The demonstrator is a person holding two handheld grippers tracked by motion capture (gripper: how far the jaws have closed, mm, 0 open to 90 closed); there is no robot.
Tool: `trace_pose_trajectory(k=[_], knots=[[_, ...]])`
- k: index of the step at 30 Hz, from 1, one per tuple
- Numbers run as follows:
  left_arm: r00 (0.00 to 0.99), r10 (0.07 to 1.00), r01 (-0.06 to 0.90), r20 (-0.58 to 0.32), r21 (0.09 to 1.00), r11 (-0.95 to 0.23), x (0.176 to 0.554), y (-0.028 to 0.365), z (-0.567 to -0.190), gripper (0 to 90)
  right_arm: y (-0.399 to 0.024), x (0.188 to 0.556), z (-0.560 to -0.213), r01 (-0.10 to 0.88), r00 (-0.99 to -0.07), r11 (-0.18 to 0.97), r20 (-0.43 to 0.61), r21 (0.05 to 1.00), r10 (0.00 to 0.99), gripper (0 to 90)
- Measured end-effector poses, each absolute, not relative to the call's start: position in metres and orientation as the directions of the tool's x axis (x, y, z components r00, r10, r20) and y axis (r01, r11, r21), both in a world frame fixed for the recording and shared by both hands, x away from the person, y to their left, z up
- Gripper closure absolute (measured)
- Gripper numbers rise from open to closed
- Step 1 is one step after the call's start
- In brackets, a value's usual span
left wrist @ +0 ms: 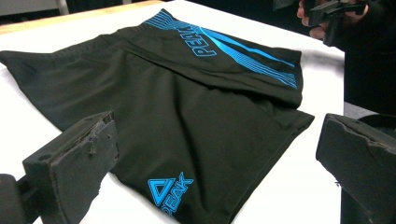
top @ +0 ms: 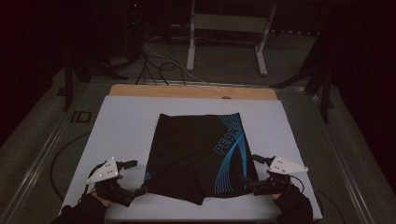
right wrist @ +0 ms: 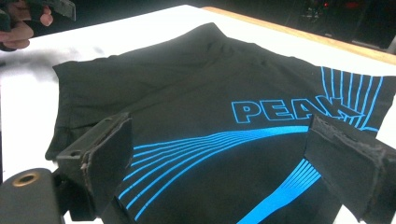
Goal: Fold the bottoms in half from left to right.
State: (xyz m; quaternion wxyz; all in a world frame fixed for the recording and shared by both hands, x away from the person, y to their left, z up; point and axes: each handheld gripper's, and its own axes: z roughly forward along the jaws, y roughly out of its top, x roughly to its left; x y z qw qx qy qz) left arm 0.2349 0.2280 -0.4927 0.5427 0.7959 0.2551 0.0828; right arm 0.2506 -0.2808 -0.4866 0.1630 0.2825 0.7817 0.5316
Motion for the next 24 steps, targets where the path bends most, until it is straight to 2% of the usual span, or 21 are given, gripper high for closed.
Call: trace_pose_trajectory(k=[24], knots=[[0.893, 0.439, 0.276, -0.103, 0.894, -0.352, 0.231, 0.223, -0.492, 0.0, -0.269, 0.248, -0.488, 0.252, -0.825, 0.361, 0.004, 0.898, 0.565, 8.6]])
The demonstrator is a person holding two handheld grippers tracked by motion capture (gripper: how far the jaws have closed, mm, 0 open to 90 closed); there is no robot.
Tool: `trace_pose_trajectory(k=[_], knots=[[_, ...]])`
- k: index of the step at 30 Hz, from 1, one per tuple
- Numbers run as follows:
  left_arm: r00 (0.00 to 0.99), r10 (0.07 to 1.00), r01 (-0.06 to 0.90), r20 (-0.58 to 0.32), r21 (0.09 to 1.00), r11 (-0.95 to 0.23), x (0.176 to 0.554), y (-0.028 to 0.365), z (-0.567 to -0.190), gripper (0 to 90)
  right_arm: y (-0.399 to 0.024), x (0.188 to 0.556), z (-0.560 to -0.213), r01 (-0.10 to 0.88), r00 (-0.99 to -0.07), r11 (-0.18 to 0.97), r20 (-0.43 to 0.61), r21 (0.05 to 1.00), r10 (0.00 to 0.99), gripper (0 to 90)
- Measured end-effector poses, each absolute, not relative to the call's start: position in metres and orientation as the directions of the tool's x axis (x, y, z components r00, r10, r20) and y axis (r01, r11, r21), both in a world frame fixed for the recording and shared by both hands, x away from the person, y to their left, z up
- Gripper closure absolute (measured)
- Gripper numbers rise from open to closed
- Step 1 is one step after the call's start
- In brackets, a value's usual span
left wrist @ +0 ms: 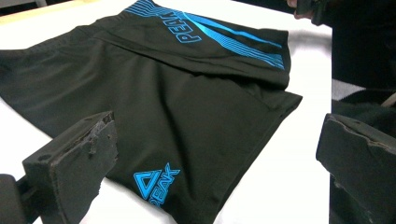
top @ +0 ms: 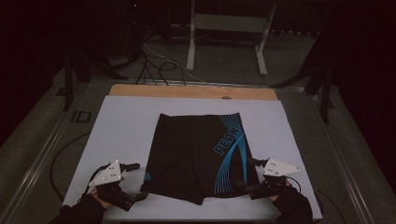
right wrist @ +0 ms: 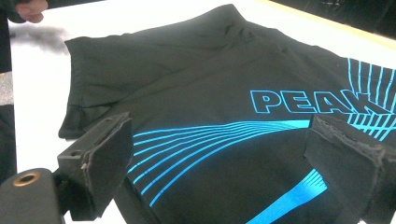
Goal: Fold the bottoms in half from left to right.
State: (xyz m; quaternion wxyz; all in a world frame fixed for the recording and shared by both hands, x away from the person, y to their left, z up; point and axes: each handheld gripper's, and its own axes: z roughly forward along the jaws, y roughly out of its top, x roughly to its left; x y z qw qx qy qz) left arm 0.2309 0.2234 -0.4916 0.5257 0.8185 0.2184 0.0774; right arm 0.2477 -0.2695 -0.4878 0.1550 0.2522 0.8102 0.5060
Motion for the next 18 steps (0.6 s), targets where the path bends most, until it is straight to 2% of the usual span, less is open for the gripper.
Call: trace_pose_trajectory(k=[18], knots=[[0.908, 0.409, 0.256, -0.086, 0.888, -0.383, 0.228, 0.217, -0.485, 0.0, -0.261, 0.244, -0.472, 0.236, -0.823, 0.376, -0.021, 0.896, 0.567, 8.6]])
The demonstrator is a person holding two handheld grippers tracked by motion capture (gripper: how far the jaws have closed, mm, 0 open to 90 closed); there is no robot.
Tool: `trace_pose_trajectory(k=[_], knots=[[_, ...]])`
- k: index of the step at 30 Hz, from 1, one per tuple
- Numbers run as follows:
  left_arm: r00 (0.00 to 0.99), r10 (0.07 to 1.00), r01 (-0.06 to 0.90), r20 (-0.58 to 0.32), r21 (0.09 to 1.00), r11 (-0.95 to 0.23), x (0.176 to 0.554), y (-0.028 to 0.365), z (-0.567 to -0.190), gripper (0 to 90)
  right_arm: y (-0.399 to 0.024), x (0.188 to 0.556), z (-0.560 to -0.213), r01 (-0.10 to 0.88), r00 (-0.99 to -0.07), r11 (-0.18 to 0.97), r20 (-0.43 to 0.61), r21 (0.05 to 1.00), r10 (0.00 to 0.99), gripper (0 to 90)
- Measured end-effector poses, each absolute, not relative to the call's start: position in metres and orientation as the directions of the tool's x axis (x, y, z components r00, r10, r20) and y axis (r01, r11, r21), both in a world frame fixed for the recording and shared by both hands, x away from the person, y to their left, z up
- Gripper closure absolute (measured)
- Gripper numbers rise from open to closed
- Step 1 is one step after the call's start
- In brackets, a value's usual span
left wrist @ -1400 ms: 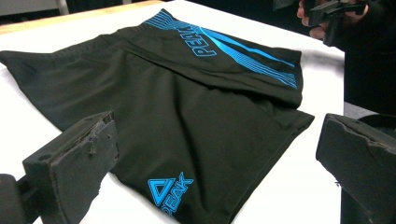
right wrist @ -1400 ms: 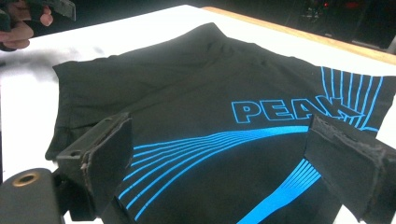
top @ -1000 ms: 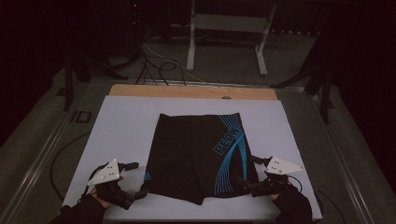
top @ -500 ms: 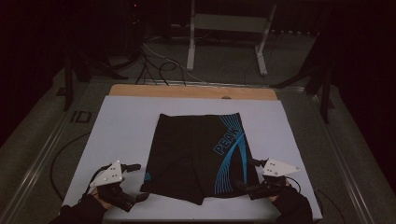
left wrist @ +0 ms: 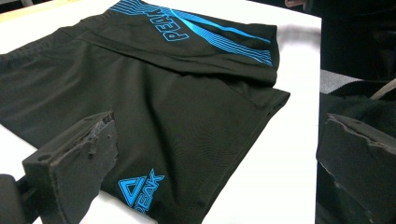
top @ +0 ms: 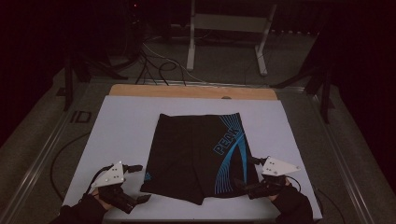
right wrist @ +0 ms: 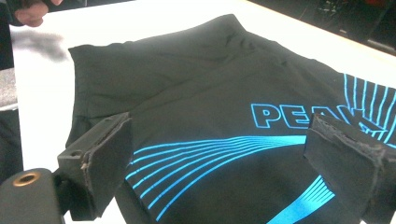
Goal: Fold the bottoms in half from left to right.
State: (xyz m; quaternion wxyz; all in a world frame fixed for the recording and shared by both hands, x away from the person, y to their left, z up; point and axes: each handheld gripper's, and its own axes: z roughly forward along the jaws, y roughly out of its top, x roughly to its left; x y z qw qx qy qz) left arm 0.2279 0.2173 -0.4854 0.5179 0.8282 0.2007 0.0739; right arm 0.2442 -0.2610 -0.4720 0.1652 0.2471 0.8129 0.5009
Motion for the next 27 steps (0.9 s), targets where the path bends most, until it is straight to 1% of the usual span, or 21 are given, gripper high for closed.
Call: trace_pose_trajectory(k=[6, 13, 17, 27], knots=[[0.911, 0.404, 0.253, -0.086, 0.889, -0.382, 0.227, 0.217, -0.483, 0.0, -0.259, 0.244, -0.465, 0.231, -0.819, 0.383, -0.033, 0.894, 0.572, 8.6], [0.914, 0.398, 0.244, -0.079, 0.890, -0.385, 0.226, 0.216, -0.477, 0.0, -0.256, 0.245, -0.456, 0.239, -0.817, 0.373, -0.022, 0.897, 0.577, 8.6], [0.913, 0.401, 0.243, -0.076, 0.890, -0.385, 0.225, 0.217, -0.474, 0.0, -0.253, 0.246, -0.449, 0.225, -0.821, 0.375, -0.032, 0.900, 0.570, 8.6], [0.905, 0.419, 0.249, -0.076, 0.892, -0.376, 0.226, 0.218, -0.470, 0.0, -0.250, 0.259, -0.435, 0.198, -0.811, 0.369, -0.060, 0.908, 0.583, 8.6]])
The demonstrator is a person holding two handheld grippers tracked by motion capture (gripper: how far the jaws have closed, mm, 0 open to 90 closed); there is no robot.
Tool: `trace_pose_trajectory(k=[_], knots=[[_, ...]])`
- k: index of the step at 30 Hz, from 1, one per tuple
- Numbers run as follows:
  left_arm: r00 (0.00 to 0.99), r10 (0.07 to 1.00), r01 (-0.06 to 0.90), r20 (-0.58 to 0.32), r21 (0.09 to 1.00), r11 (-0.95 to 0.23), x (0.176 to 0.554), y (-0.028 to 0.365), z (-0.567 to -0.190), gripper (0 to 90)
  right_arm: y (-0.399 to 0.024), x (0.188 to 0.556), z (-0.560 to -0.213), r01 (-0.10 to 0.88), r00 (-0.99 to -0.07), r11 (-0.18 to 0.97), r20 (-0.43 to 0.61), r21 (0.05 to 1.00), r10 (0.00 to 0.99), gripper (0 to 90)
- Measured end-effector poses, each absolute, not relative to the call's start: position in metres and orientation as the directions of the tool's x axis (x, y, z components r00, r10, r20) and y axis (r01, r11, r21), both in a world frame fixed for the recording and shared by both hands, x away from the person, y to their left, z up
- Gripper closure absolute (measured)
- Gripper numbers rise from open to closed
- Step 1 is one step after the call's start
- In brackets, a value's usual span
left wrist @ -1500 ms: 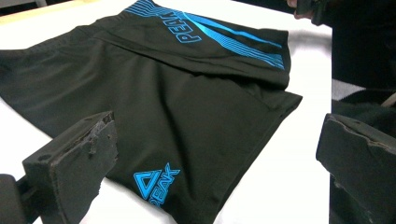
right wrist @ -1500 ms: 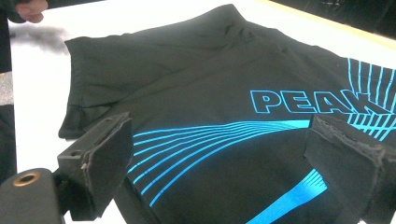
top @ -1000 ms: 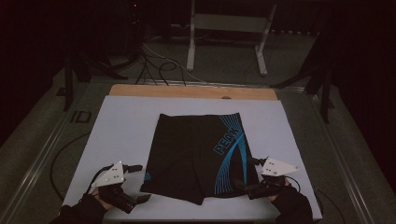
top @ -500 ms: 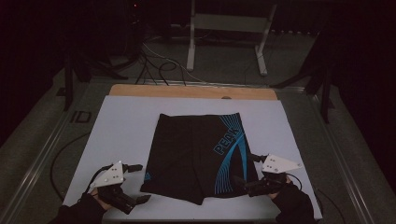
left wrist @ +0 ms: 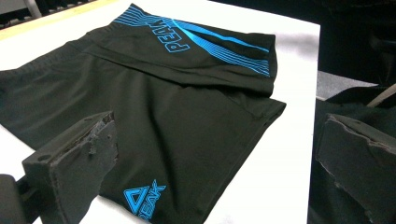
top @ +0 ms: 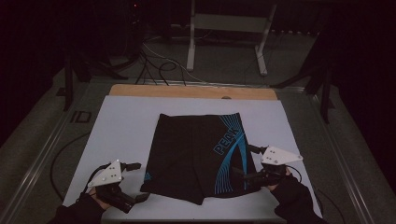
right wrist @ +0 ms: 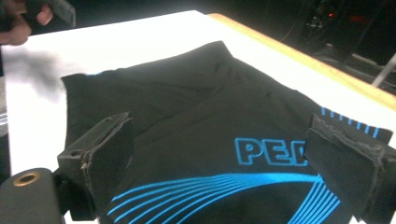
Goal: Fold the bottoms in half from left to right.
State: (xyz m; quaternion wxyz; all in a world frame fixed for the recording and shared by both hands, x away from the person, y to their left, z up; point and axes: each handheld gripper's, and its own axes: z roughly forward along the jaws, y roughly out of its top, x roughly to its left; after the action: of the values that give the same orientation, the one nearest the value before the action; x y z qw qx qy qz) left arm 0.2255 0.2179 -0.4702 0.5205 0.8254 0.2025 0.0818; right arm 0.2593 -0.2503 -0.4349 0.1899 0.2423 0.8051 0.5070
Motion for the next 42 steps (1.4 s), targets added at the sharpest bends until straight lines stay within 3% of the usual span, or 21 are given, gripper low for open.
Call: trace_pose_trajectory(k=[26, 42], knots=[[0.871, 0.480, 0.297, -0.103, 0.889, -0.348, 0.227, 0.219, -0.469, 0.0, -0.213, 0.310, -0.408, 0.144, -0.826, 0.384, -0.102, 0.912, 0.555, 8.7], [0.864, 0.492, 0.315, -0.105, 0.876, -0.366, 0.229, 0.217, -0.475, 0.0, -0.172, 0.338, -0.410, 0.143, -0.854, 0.385, -0.083, 0.912, 0.514, 8.8]])
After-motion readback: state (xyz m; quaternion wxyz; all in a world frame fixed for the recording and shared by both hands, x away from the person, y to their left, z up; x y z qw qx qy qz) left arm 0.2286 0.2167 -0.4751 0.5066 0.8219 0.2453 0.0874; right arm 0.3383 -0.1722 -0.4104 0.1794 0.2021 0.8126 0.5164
